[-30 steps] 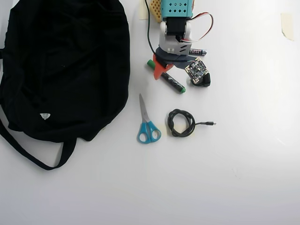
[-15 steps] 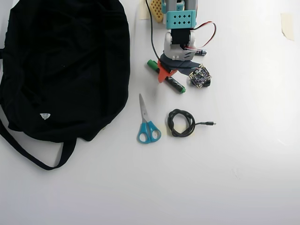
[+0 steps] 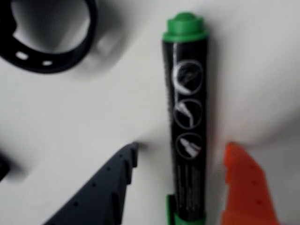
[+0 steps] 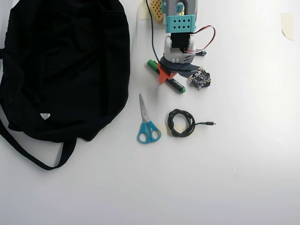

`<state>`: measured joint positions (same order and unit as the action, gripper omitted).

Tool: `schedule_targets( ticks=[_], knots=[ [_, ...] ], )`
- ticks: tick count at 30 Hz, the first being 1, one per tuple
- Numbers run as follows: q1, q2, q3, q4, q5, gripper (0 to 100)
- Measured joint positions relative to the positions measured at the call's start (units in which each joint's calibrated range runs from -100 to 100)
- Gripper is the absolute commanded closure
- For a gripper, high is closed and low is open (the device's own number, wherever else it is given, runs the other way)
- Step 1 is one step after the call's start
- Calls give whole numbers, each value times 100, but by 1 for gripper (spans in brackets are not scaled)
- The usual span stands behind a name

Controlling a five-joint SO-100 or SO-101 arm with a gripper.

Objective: Put the green marker into the black bag

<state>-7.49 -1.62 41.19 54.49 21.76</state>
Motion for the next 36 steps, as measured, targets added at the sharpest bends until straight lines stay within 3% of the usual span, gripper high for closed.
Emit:
schedule_targets(
  ticks=[7,12,36],
  knots=[
    [0,8,-39,-52,0,89],
    [0,25,-39,-52,5,98],
    [0,0,-102,-9,-5,98]
  ],
)
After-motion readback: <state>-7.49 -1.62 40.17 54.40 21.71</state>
